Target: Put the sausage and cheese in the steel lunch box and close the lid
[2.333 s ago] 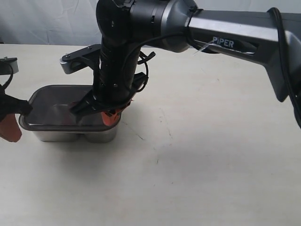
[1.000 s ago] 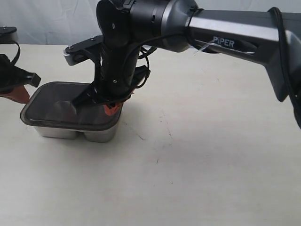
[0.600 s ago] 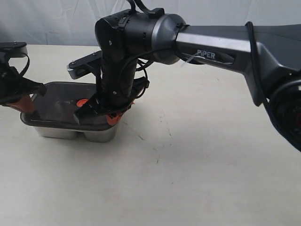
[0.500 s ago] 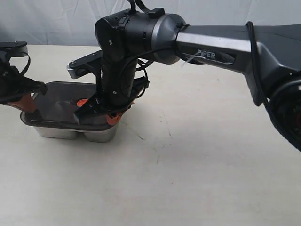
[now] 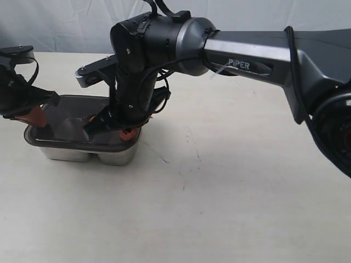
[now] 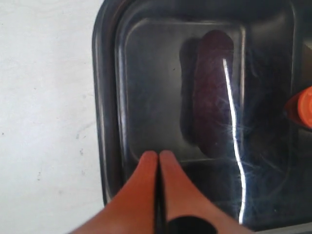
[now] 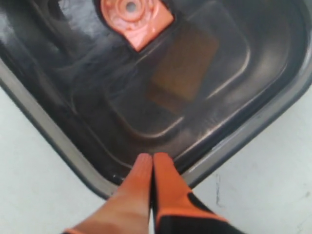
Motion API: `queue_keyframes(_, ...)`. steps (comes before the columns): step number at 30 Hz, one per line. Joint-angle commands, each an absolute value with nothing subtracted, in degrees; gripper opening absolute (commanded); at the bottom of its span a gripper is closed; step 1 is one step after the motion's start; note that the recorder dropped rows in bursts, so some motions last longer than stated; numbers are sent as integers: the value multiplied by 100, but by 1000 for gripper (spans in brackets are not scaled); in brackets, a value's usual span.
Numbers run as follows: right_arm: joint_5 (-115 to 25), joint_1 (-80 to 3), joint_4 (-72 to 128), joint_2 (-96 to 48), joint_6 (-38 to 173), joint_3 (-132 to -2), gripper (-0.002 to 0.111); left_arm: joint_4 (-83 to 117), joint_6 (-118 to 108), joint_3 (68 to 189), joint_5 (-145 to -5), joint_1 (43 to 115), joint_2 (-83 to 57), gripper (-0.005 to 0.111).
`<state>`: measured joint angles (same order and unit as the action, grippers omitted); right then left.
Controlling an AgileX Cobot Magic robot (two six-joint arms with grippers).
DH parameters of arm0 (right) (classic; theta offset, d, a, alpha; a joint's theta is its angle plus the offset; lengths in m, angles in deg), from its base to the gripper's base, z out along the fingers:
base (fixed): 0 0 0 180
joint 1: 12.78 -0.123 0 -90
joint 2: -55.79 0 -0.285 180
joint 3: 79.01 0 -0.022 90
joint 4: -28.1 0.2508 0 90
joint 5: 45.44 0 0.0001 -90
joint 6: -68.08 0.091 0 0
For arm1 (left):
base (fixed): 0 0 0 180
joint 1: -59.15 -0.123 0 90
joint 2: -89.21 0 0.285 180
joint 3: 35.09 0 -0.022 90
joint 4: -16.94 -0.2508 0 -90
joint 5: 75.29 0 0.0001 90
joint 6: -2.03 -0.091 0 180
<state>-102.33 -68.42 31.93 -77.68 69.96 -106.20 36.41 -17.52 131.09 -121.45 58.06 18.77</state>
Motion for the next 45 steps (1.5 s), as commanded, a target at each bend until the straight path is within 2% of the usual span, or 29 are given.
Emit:
queue_keyframes(1, -9759, -6816, 2630, -7678, 7310, -10624, -1, 3323, -1673, 13070, -12043, 5817, 1958, 0)
queue_keyframes(12, -9638, -6423, 2388, -7662, 7657, -10624, -1, 3023, -1428, 13296, -11955, 5817, 1958, 0)
queue_keyframes(34, -9785, -6414, 2810, -8074, 7520, -10624, -1, 3194, -1458, 13355, -11726, 5817, 1945, 0)
queue_keyframes(40, -9750, -6414, 2491, -7973, 7561, -10624, -1, 3154, -1458, 13445, -11699, 5817, 1422, 0)
queue_keyframes(45, -9723, -6414, 1562, -7138, 8095, -10624, -1, 3202, -1447, 13445, -11384, 5807, 665, 0)
